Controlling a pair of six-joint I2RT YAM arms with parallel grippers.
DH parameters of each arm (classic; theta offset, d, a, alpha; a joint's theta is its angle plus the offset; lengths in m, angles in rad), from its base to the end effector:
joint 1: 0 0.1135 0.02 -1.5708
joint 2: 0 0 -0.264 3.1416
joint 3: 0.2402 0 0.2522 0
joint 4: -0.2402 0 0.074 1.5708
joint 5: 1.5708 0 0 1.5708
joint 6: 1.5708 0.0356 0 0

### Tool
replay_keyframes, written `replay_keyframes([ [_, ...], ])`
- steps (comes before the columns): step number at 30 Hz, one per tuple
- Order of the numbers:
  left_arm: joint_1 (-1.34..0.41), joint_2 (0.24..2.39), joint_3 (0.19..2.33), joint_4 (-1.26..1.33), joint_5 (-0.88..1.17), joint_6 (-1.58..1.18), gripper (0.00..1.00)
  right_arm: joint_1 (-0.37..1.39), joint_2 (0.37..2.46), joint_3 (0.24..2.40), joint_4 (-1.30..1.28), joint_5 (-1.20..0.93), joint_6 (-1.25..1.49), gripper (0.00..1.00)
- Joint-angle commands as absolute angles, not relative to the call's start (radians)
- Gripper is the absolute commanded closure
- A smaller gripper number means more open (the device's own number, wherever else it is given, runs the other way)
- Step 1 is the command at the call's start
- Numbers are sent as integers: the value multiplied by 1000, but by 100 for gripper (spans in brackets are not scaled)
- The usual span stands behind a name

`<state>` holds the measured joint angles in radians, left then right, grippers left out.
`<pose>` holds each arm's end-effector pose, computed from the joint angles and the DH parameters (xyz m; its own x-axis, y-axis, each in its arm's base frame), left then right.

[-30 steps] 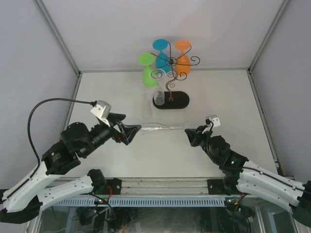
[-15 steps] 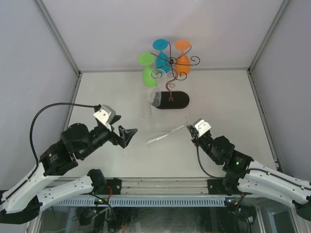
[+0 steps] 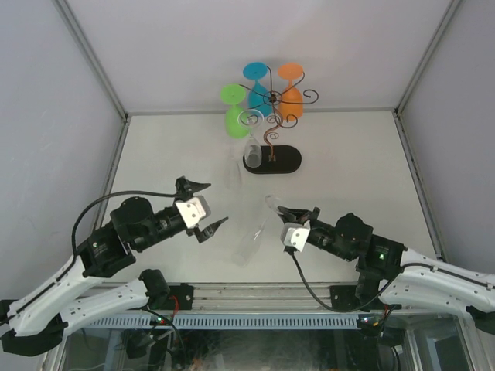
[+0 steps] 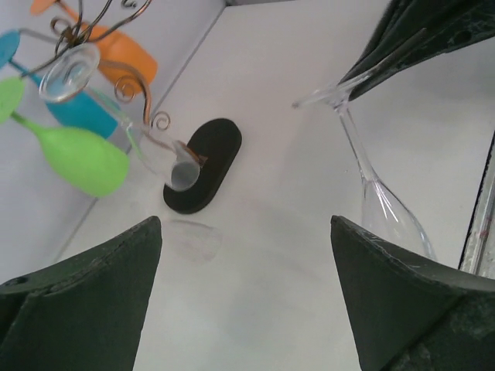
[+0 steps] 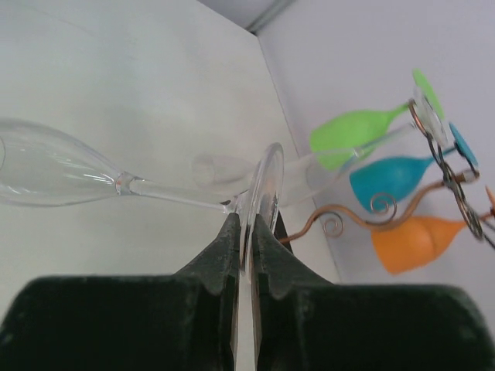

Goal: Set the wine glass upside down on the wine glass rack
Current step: Turn the wine glass upside down at the wine rack.

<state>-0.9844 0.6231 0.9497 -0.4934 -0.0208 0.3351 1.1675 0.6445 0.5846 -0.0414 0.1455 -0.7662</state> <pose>0.0706 -0.1049 0.3848 0.1834 0.3182 -0.9301 0.8059 0.4931 0.3276 0.0698 0.1504 0.3063 0.5632 -0.4283 -0.7067 -0.6425 0.3109 -0.7004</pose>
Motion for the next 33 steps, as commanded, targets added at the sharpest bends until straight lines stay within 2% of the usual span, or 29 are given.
replay_keyframes([
  [1,-989,639,910,-384,181,581,7,1190,696,673,-48,-10,-898,100],
  [5,-997,645,879,-353,290,707,9,1198,753,740,-80,-86,-897,100],
  [13,-1062,732,908,-341,228,789,11,1215,808,795,-123,-134,-906,100],
  [17,-1100,757,913,-397,239,924,19,1216,802,813,-163,-148,-912,100],
  [21,-1127,763,904,-404,274,992,23,1216,793,829,-190,-158,-922,100],
  [28,-1145,792,922,-410,327,1015,34,1224,805,845,-220,-185,-931,100],
  [33,-1155,815,937,-408,331,1003,46,1239,815,848,-220,-167,-955,100],
])
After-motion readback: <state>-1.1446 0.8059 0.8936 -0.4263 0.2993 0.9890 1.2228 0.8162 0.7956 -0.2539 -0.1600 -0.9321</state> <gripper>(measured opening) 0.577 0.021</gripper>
